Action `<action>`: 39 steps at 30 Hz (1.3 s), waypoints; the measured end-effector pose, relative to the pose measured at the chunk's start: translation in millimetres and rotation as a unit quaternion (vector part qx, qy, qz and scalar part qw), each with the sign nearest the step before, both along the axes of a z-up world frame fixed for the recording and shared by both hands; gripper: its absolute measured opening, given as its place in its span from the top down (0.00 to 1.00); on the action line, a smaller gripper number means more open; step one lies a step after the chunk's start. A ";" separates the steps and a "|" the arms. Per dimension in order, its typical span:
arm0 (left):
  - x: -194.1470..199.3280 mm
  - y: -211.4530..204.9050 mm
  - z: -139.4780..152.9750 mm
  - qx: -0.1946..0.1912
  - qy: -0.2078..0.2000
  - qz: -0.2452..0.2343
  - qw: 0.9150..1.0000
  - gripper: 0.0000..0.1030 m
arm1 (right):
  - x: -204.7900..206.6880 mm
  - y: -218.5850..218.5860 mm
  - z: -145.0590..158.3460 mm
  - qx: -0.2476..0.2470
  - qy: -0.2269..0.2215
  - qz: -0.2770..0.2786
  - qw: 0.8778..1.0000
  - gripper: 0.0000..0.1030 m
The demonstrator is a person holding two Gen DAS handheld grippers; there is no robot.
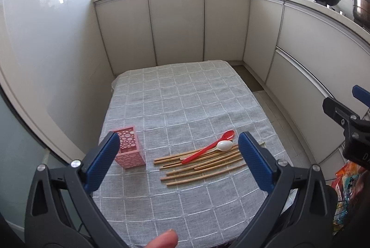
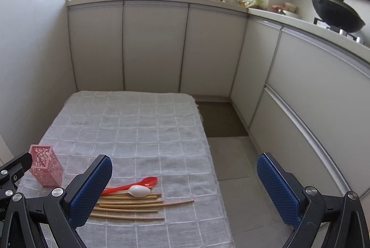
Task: Organize utensils
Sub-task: 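Lower the left gripper over the white spoon and close on its handle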
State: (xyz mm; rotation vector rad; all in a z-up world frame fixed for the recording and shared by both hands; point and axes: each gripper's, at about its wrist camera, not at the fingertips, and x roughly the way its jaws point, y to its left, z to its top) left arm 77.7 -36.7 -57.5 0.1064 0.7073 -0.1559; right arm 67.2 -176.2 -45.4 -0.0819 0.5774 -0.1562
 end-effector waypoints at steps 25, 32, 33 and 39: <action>130.2 -90.4 -193.3 0.028 0.225 -0.265 0.937 0.46 | 120.8 -98.9 -178.3 0.159 0.221 -0.066 0.960 0.00; 144.3 -115.8 -217.4 0.078 0.239 -0.293 0.922 0.46 | 122.4 -108.3 -185.7 0.179 0.226 -0.071 0.955 0.00; 146.9 -119.5 -218.4 0.082 0.240 -0.295 0.921 0.46 | 122.3 -109.2 -186.3 0.181 0.226 -0.072 0.954 0.00; 159.3 -124.3 -215.6 0.091 0.238 -0.286 0.924 0.64 | 123.9 -110.3 -189.2 0.189 0.230 -0.072 0.952 0.00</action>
